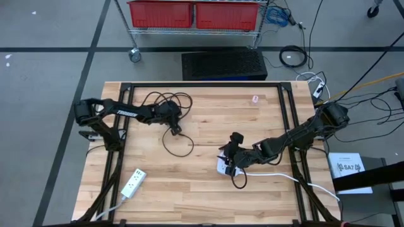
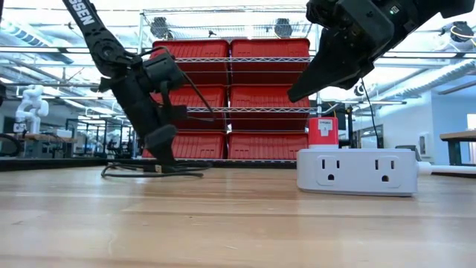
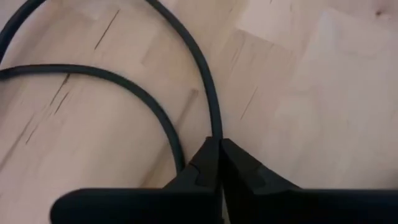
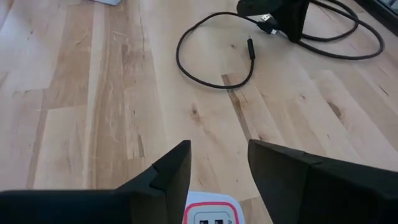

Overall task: Insert USB
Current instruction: Insert the top black USB cable into the red charger adapter

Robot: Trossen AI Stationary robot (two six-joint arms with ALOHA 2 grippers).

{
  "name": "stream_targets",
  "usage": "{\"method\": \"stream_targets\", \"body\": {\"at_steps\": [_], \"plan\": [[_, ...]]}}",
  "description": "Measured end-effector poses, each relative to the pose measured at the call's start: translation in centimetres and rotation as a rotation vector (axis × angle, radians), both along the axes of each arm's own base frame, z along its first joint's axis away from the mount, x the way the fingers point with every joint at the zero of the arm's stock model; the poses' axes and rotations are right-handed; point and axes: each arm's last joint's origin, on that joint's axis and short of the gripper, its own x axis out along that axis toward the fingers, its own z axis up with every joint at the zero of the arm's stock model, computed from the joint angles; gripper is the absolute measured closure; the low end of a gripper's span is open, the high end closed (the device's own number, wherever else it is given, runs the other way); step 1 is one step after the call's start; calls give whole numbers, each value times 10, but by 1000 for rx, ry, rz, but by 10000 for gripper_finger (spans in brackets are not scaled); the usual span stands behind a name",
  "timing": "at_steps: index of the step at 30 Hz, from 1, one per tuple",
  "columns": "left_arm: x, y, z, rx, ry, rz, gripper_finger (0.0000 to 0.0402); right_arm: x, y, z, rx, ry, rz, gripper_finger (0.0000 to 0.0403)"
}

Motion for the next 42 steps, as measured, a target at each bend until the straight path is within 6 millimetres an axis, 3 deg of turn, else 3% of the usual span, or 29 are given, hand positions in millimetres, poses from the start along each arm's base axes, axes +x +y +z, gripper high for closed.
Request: {"method": "stream_targets", "body": {"at_steps": [6,16,22,30,37,42], "plan": [[5,1,11,13,-119,-5,398,-2,0,2,-3,-1,-1,250],[18,2,56,7,-509,-61,400,-28,-5,33,-19,-25,-51,250],[5,-1,40,25,-265,-32,389,-40,-4,46,-11,-65,-71,250],[-6,-3,27,17,-86,-4,320,-37,-6,47,-22,-73,-70,250],[0,8,17,-1,-63,21,302,-37,-6,47,-33,-73,-59,250],[18,19,13,-28,-45,18,301,-37,-6,47,-36,-71,-57,250]]}}
